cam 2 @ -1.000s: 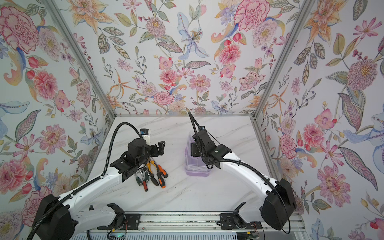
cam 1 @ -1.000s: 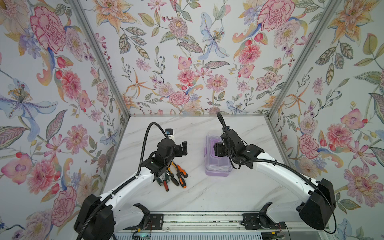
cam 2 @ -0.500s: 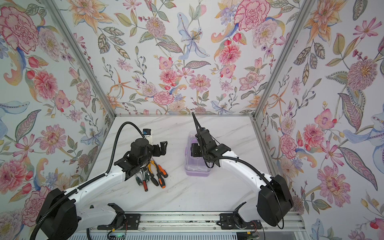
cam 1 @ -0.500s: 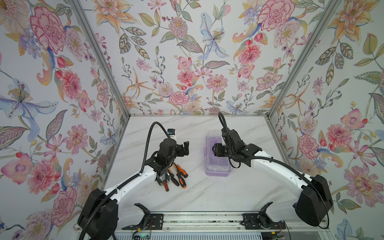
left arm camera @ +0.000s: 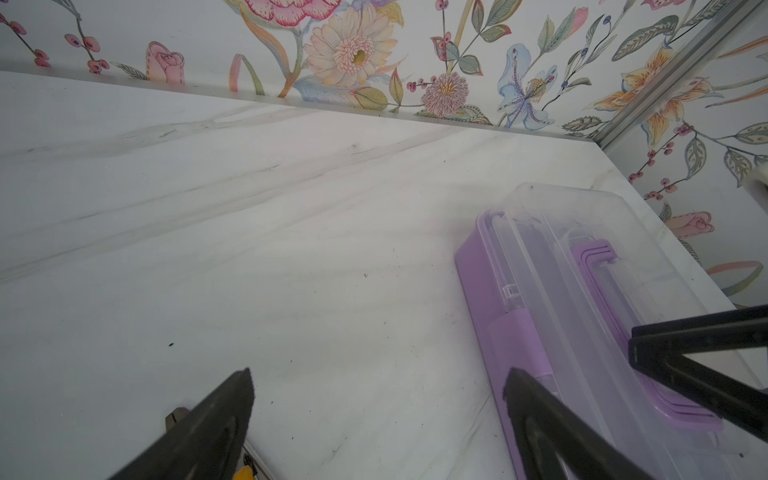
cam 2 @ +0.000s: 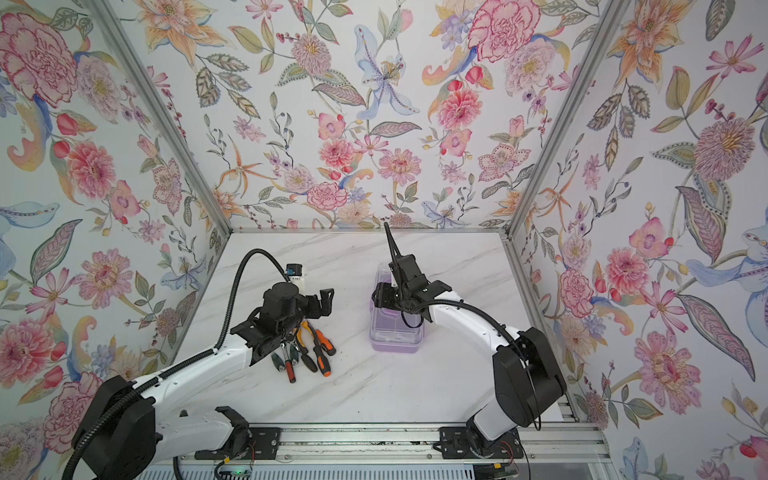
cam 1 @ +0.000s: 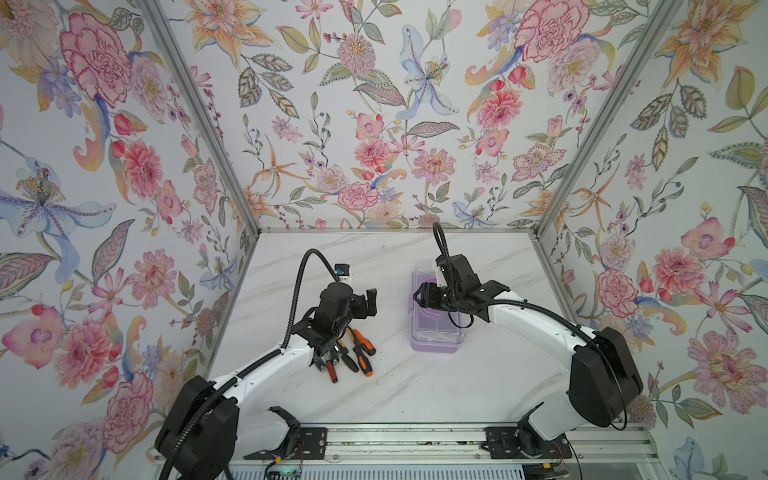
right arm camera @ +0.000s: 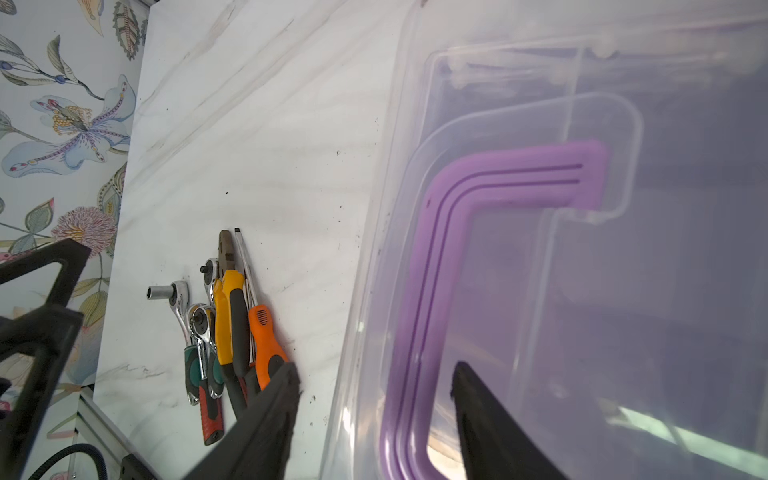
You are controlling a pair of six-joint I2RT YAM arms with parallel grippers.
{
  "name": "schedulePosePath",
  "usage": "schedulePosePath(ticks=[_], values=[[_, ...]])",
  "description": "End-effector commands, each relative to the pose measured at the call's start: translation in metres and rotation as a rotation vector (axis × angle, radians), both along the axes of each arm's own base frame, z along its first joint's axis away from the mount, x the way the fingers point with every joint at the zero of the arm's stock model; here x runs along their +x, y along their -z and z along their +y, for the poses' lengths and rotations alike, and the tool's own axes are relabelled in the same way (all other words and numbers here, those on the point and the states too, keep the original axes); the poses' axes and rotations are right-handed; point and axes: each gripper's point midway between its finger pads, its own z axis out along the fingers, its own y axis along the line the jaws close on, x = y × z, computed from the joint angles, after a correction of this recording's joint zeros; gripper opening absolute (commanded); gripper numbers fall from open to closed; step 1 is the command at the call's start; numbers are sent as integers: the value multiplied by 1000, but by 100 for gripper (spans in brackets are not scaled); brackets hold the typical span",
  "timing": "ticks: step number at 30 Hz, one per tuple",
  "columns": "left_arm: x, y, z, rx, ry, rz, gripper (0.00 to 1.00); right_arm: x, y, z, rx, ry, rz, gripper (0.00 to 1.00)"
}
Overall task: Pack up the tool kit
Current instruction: 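Grasp the purple handle with the right gripper while the left gripper approaches the box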
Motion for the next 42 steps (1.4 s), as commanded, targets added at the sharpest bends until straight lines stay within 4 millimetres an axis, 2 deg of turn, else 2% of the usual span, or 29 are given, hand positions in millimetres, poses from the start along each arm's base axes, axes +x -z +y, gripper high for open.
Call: schedulePosePath(ticks=[1, 8, 11, 17, 22, 28, 36, 37, 39, 42], values=[[-2, -3, 3, -4, -22, -18, 98, -5, 17, 2, 40, 4, 108, 61], [0, 1, 3, 8, -25, -14, 98, -7, 44, 2, 93, -15, 203, 62], [0, 6, 3, 15, -22, -14, 98, -9, 54, 7, 203, -32, 255, 62], [7, 13, -3, 49, 0, -4, 98, -8, 55, 11, 414, -48, 308, 61], [13, 14, -10, 56, 17, -6, 98, -7, 53, 13, 475, -70, 322, 61], [26, 11, -24, 56, 52, -17, 99, -11, 57, 10, 386, -114, 345, 60], [47, 22, -53, 34, 121, -2, 99, -20, 47, 10, 284, -166, 378, 59], [49, 20, -55, 32, 126, -4, 99, -21, 45, 10, 262, -179, 374, 59], [52, 32, -58, 45, 134, 17, 99, -24, 44, 13, 236, -207, 374, 60], [55, 33, -63, 43, 147, 17, 99, -29, 45, 22, 251, -266, 390, 63]])
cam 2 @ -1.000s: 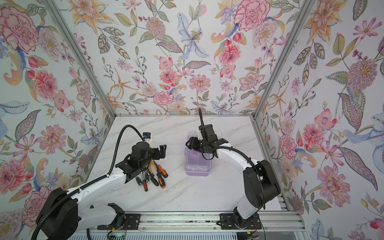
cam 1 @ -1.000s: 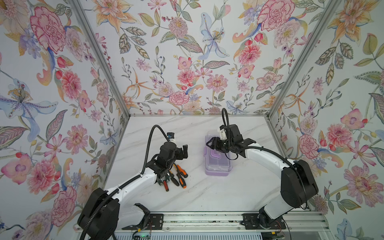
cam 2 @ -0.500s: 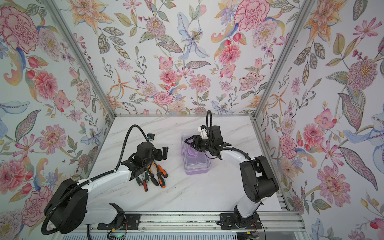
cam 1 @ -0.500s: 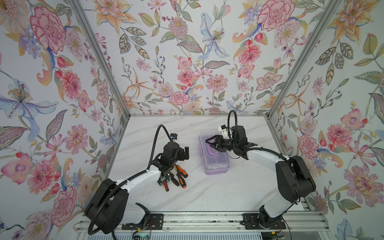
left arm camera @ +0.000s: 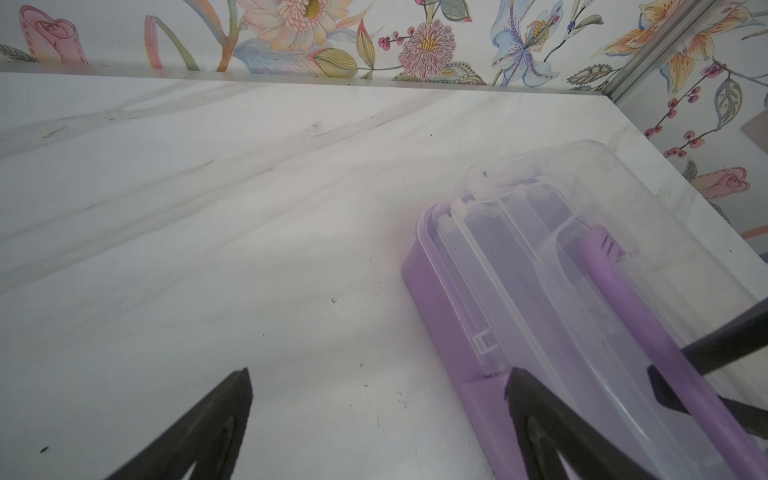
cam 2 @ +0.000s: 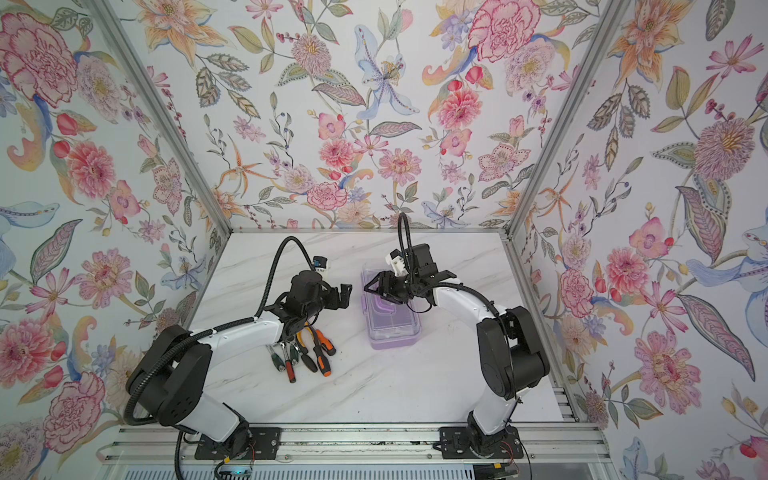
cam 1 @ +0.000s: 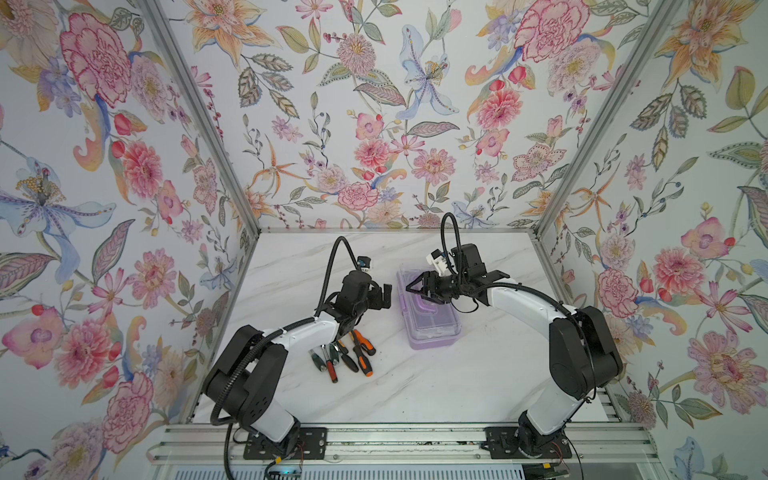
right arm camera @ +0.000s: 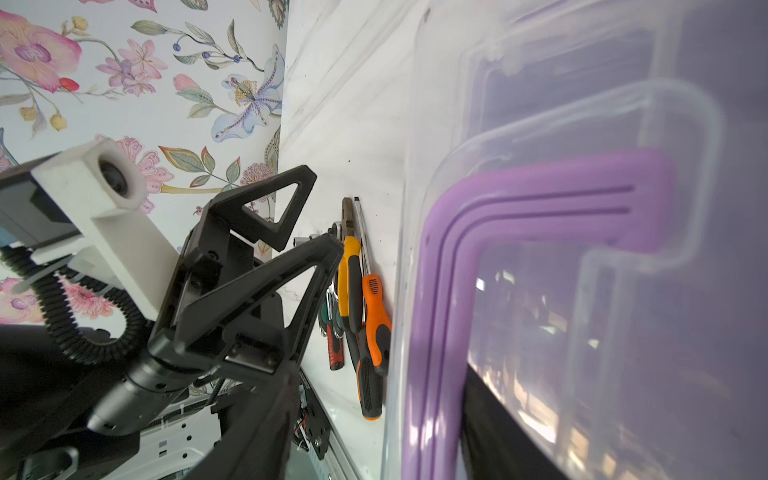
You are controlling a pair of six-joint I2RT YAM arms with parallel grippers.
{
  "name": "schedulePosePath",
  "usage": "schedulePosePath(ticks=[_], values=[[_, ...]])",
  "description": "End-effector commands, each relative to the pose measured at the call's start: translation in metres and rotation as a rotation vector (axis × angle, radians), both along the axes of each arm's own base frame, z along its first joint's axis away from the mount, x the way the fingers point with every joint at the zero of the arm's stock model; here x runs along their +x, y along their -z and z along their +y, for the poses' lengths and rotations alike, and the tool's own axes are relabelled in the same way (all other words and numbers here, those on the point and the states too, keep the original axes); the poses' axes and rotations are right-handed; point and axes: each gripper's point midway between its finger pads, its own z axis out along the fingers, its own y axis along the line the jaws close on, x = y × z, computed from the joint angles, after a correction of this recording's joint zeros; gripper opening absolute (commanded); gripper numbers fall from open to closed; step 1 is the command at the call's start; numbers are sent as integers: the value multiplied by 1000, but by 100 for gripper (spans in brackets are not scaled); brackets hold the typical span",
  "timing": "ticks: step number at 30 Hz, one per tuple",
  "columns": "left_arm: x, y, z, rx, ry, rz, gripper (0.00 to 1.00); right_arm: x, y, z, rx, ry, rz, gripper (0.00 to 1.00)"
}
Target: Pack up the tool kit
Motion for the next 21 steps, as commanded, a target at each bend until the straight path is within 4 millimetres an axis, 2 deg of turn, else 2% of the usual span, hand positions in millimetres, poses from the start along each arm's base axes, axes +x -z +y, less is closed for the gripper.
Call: schedulePosePath(ticks=[1, 4, 14, 21], values=[[5, -8, -14, -10, 49, -27, 99, -37, 53, -5, -109, -90, 186, 63], [9, -7, -19, -10, 65, -21, 99, -35, 47, 1, -48, -120, 169, 63], [13, 2, -37, -25, 128, 14, 99, -34, 37, 3, 36, -123, 133, 60], [11, 7, -38, -27, 137, 24, 99, -38, 46, 6, 69, -109, 142, 55]])
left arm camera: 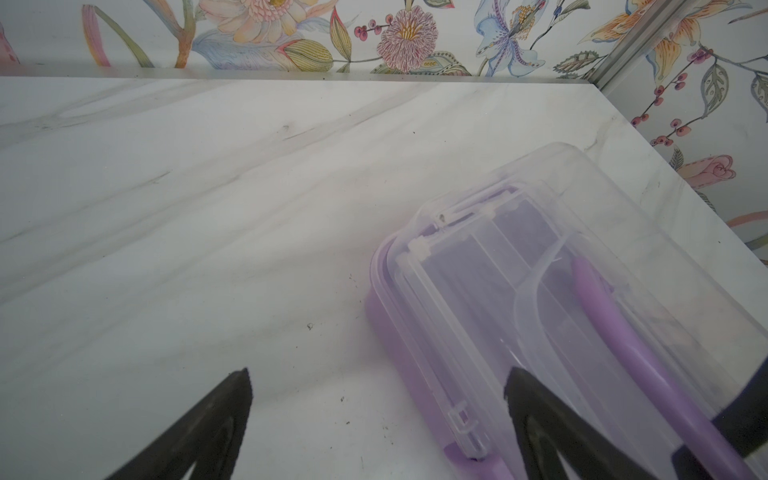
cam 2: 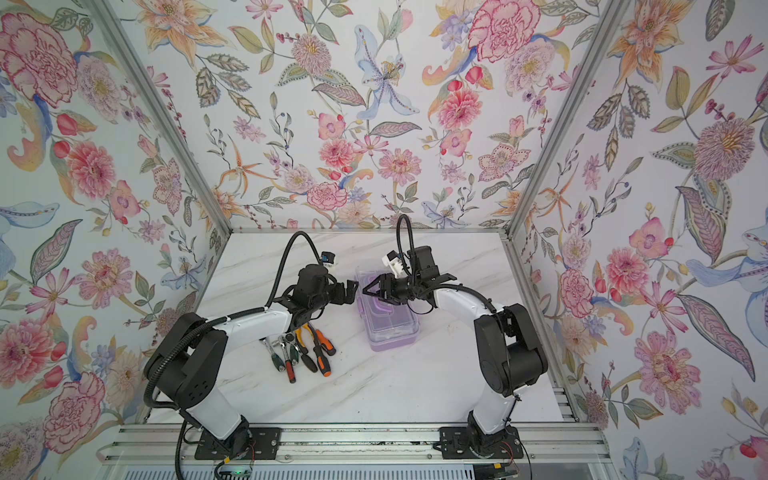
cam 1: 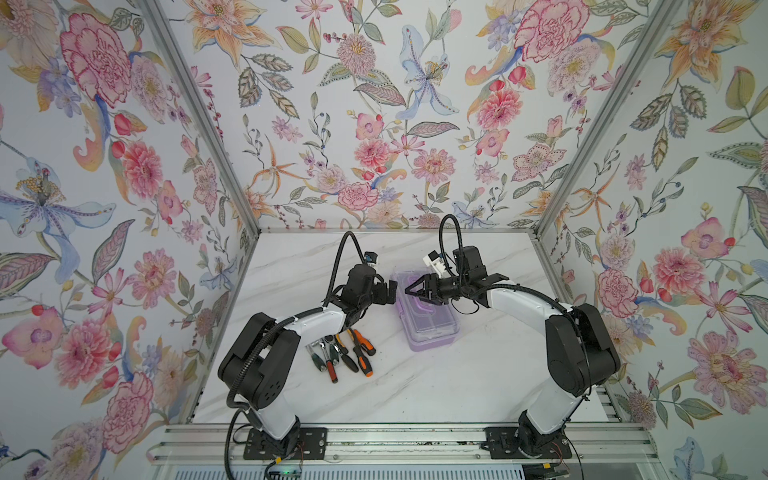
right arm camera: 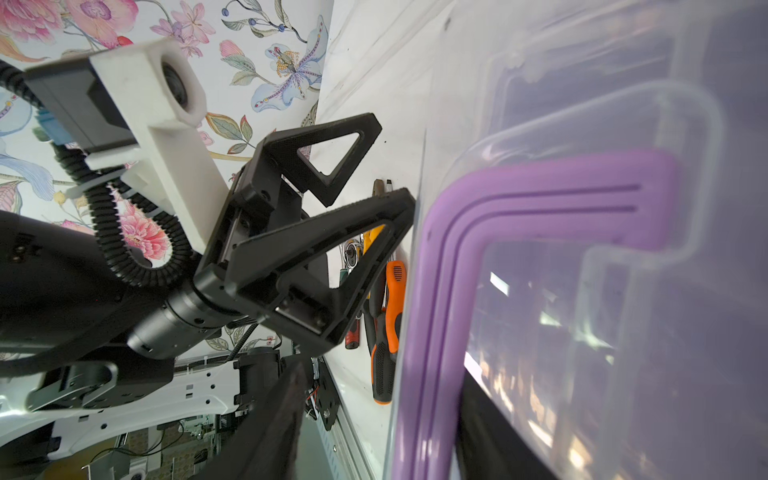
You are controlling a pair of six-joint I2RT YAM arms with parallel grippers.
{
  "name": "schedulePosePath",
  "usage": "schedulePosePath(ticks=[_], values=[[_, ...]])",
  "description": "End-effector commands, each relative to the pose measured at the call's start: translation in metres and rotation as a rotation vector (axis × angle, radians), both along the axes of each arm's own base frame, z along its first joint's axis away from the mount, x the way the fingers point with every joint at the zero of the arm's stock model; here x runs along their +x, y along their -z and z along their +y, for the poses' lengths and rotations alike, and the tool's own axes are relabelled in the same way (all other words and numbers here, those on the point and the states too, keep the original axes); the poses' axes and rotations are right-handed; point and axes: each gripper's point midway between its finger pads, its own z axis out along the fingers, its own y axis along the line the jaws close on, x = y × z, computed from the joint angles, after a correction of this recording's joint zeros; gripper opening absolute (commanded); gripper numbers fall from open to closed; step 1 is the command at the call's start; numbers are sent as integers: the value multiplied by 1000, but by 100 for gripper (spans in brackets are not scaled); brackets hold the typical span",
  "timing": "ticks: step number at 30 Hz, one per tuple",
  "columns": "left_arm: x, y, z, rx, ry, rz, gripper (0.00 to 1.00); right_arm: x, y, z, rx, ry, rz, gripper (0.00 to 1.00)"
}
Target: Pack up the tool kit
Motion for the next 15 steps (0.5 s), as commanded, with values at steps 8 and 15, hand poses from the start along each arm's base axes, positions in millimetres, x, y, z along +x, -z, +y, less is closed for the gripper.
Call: schedulePosePath(ticks=[8, 15], values=[[-8, -1, -19, -22, 86, 5, 99, -31, 48, -1, -55, -25, 149, 52], [-13, -2, -16, -23, 86, 6, 99, -31, 50, 0, -59, -24, 142, 48]])
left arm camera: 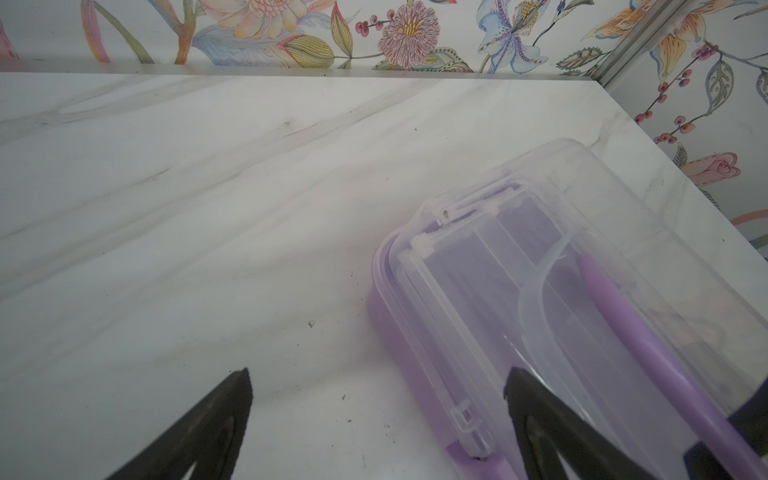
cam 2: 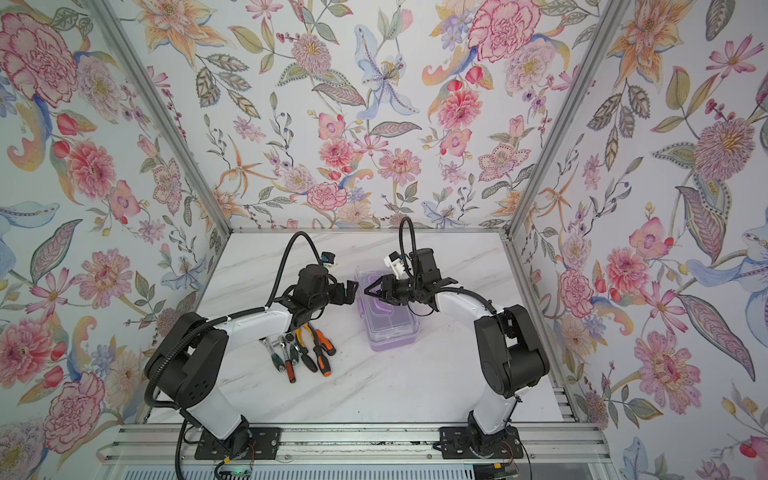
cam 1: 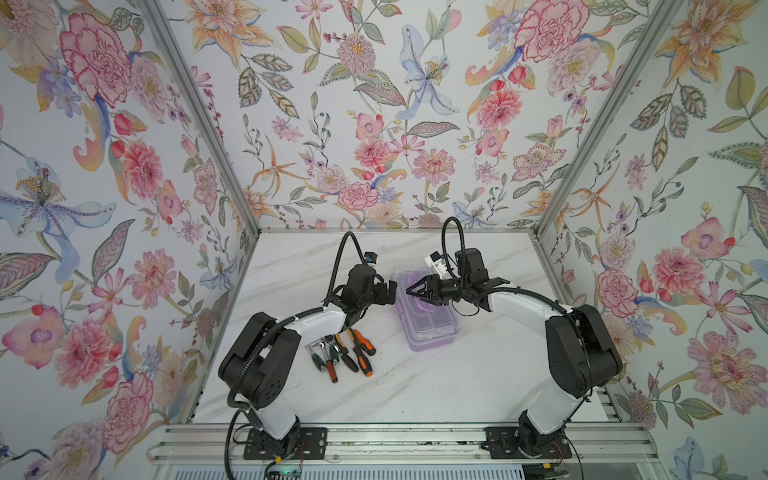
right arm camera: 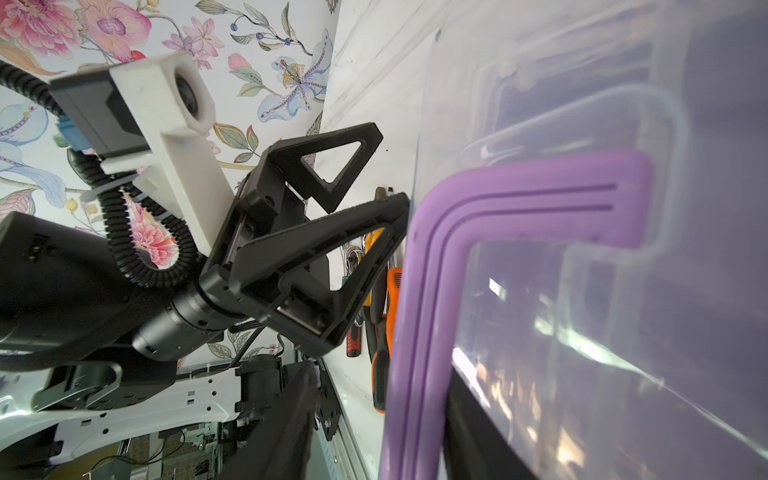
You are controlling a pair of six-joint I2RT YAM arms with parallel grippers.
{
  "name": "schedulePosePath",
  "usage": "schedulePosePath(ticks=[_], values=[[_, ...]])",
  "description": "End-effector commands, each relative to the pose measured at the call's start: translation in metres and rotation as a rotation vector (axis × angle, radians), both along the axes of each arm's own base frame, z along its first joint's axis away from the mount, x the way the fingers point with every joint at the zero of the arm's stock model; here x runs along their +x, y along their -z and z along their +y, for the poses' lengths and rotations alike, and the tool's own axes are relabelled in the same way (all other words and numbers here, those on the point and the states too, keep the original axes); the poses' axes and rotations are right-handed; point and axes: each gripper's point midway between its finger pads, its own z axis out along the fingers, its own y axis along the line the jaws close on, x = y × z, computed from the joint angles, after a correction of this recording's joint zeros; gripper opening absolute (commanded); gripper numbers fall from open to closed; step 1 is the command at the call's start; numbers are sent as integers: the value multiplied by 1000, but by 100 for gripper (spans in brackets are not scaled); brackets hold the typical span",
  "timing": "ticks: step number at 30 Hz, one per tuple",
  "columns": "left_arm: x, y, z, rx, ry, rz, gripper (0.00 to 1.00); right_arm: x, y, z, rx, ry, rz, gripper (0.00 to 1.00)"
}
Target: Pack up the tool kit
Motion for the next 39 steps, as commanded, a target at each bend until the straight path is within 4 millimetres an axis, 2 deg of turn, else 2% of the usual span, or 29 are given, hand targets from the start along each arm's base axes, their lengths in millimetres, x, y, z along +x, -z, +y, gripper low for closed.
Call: schedulePosePath(ticks=[1, 9, 12, 16, 21, 27, 29, 30, 34, 37, 39], values=[[-13, -2, -16, -24, 86, 4, 99, -33, 50, 2, -82, -44, 154, 48], [-17, -3, -23, -49, 119, 6, 99, -35, 53, 4, -83, -47, 159, 39], [-16, -2, -22, -45, 120, 4, 99, -35, 52, 5, -76, -50, 162, 31], [-16, -2, -22, -42, 122, 4, 99, -34, 51, 7, -62, -47, 170, 0], [-20, -9, -25, -72, 137, 6, 99, -31, 35, 5, 45, -30, 164, 0], [-41, -31, -33, -214, 209, 24, 99, -28, 5, -14, 290, 10, 139, 0], [-51, -33, -39, -278, 243, 54, 99, -31, 5, -20, 320, 13, 142, 0], [-58, -52, -41, -336, 264, 38, 99, -33, 7, -22, 323, 16, 146, 0], [-77, -77, -41, -487, 296, 48, 98, -37, 11, -27, 337, 27, 142, 0], [-83, -82, -30, -555, 270, 84, 96, -37, 11, -30, 343, 29, 134, 0], [-88, -78, -21, -546, 235, 109, 93, -35, 14, -33, 336, 42, 143, 0]])
